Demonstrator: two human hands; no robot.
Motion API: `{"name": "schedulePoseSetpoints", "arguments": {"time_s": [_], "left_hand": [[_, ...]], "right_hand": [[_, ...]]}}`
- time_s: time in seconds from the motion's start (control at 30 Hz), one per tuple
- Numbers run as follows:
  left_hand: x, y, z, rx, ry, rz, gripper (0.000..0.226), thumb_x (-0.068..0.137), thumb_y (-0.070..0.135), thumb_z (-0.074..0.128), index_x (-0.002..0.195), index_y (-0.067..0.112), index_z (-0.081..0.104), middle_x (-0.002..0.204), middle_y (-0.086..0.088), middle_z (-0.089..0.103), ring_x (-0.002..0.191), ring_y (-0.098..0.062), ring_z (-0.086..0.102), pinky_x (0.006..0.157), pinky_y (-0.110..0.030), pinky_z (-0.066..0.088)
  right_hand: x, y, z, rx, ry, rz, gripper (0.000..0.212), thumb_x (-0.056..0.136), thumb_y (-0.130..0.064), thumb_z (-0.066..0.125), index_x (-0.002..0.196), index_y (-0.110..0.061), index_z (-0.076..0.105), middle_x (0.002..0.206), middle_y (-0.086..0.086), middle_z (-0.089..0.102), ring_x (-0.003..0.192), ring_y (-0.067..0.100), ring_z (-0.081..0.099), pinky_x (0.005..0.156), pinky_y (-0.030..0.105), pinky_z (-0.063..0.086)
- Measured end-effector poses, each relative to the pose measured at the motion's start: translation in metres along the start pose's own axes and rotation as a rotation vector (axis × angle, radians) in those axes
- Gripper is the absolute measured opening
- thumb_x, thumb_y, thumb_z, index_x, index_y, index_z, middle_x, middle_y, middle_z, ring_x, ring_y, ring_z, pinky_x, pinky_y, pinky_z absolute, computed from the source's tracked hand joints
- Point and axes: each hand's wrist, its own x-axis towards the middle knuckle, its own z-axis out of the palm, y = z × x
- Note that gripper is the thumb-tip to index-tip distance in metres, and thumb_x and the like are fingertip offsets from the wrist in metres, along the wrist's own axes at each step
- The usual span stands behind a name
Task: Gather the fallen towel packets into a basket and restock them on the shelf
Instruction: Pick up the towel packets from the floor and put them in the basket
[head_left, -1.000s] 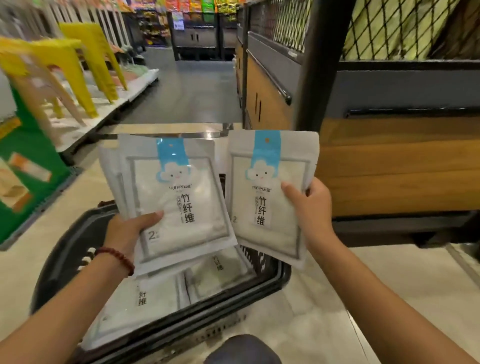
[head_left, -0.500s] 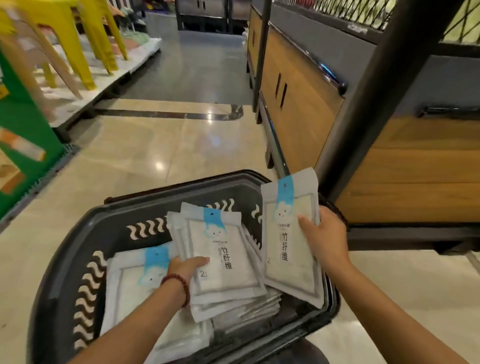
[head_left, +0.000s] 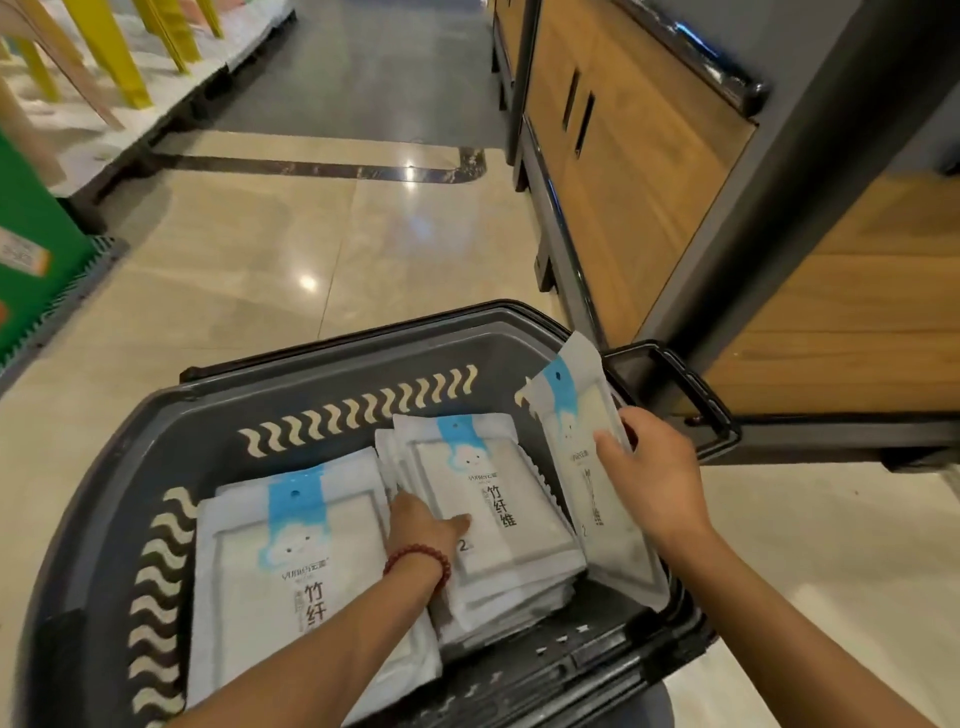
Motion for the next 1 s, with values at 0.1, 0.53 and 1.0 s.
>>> {"name": "schedulePoseSetpoints", "arguments": {"time_s": [0.1,0.53,1.0], "left_hand": [[0.003,0.004,-0.003,0.116,-0.038,0.002,0.085,0.083,0.024,0.069,0.145,-0.001,0.016,0.142,-0.015,0.042,0.126,-0.03,0.045,0.103,-0.034,0.038],[-0.033,0.015,-0.032,0.441,-0.146,0.18,0.044,0.084,0.029,0.062,0.118,0.006,0.047,0.111,-0.01,0.057,0.089,-0.019,0.055,0.063,-0.026,0.045],[-0.121,-0.023,-0.058,0.549,-0.431,0.328,0.042,0.093,0.05,0.044,0.074,0.017,0.061,0.079,-0.001,0.061,0.079,-0.015,0.057,0.078,-0.027,0.046]], "right_hand": [[-0.002,-0.006,-0.005,0.016,0.029,-0.041,0.01,0.091,-0.02,0.053,0.087,-0.021,0.063,0.075,-0.012,0.062,0.066,-0.001,0.057,0.048,0.009,0.04],[0.004,-0.053,-0.033,0.233,-0.045,-0.162,0.009,0.089,-0.02,0.06,0.094,-0.027,0.061,0.087,-0.012,0.064,0.08,0.002,0.063,0.064,0.022,0.052],[-0.028,-0.008,0.104,-0.776,-0.845,-0.457,0.068,0.094,-0.029,0.049,0.15,-0.02,0.014,0.159,0.008,0.002,0.143,0.029,0.011,0.114,0.043,0.025]]}}
